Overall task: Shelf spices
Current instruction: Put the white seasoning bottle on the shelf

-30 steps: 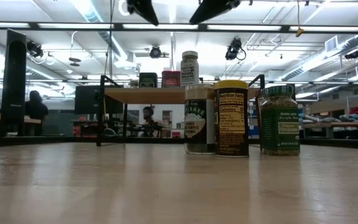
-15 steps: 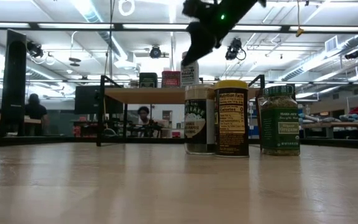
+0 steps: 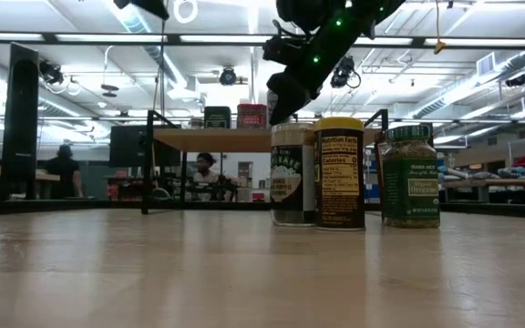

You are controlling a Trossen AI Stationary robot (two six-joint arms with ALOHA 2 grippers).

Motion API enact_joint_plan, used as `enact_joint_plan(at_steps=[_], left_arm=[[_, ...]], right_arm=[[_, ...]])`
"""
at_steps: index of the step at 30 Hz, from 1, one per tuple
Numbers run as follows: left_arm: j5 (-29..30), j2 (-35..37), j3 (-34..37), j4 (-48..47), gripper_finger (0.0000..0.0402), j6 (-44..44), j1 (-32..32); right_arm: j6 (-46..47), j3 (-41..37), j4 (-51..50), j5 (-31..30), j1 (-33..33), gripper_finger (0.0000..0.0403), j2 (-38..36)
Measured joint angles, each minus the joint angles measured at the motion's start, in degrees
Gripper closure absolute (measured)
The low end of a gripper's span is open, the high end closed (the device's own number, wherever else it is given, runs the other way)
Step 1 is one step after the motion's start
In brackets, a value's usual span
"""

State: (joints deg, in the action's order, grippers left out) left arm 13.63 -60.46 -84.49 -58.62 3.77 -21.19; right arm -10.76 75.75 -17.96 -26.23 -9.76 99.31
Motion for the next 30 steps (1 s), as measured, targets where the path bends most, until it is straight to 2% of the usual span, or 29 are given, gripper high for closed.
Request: enact_joint_plan(at_steps=[4,11,19,25,30], left_arm=[[-0.3,5.0,8.4,7.4,0.0401,-1.8,0.0],[-1.8,13.9,23.5,22.5,0.0401,-4.6,0.0],[-5.4,18.3,39.0,36.5,0.0401,-5.9,0.0],[-5.4,18.1,46.1,44.6,0.0401,-6.5,0.0],[-6.1,18.1,46.9,50.2,0.0401,-5.7,0.0]], right_arm=[[-1.2,0.0,0.0,-1.8,-0.9,0.0403,0.0],[-2.6,0.0,0.9,-1.2,-3.1,0.0403,0.0],[-3.1,0.0,1.8,0.2,-6.1,0.0403,0.0],[-3.4,0.0,1.8,0.9,-7.5,0.0403,0.0],[-5.6,0.0,2.0,1.7,-8.3,0.0403,0.0]])
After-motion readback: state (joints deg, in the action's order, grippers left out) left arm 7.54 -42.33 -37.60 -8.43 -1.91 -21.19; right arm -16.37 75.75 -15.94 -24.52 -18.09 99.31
